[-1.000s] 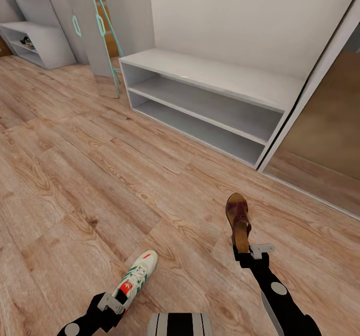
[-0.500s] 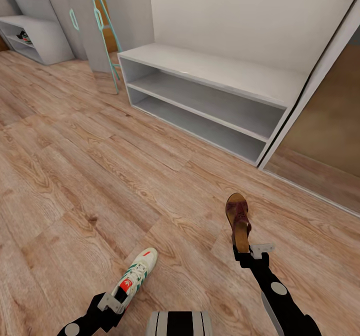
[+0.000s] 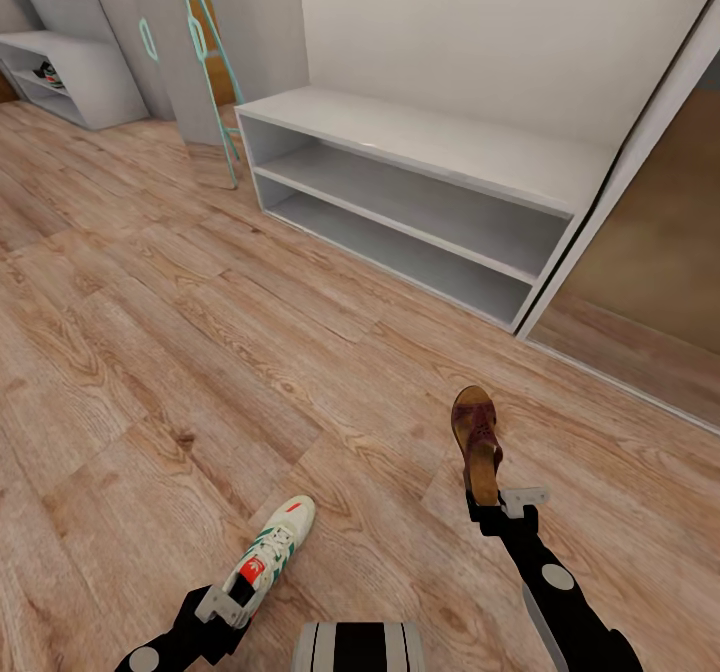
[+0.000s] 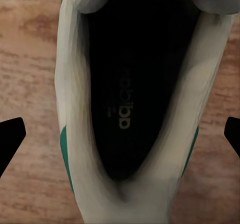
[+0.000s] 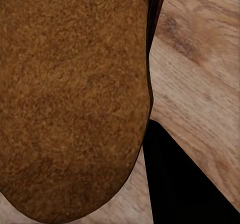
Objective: Pick up the two gym shoes and the two sandals from the corridor floor and place them onto the hallstand (shoe rack) in the corridor, making sure they are on the rack and not on the floor. Arrange them so the two gym shoes are next to each other and the two sandals are next to each other.
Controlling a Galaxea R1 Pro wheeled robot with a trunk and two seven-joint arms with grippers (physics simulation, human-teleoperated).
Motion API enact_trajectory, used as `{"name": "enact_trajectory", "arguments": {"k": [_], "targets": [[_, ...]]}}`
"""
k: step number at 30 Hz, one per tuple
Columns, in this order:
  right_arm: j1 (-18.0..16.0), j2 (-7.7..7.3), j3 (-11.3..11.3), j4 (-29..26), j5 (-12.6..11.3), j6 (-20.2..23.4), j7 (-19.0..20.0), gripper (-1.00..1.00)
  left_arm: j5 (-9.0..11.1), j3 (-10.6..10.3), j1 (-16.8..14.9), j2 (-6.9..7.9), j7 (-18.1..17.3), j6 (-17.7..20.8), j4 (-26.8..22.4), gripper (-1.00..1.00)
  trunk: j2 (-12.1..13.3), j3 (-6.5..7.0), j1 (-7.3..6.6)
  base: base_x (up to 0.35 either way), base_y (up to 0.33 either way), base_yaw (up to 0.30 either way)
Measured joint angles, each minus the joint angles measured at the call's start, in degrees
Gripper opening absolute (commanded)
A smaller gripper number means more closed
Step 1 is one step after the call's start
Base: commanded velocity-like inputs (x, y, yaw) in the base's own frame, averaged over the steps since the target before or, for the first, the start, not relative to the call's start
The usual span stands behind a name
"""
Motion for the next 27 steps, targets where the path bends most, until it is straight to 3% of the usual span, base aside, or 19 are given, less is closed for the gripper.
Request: {"name": "enact_trajectory", "arguments": {"k": [19,20,27], "targets": [[0.0,0.0,0.0,0.0,0.0,0.0,0.0,-1.0,-0.1,-0.1,0.1,-0.09,-0.1,0.1,0.7,1.0,0.0,0.0,0.0,0.0,0.0,0.0],[0.0,0.0,0.0,0.0,0.0,0.0,0.0,-1.0,-0.1,-0.1,0.1,-0.07,-0.1,0.1,0.7,-1.0,0.0,0.0,0.0,0.0,0.0,0.0],[0.0,0.0,0.0,-0.1,0.0,0.0,0.0,-1.0,0.0,-0.1,0.2,0.06,-0.1,0.0,0.3,-1.0,0.0,0.0,0.0,0.0,0.0,0.0]]}}
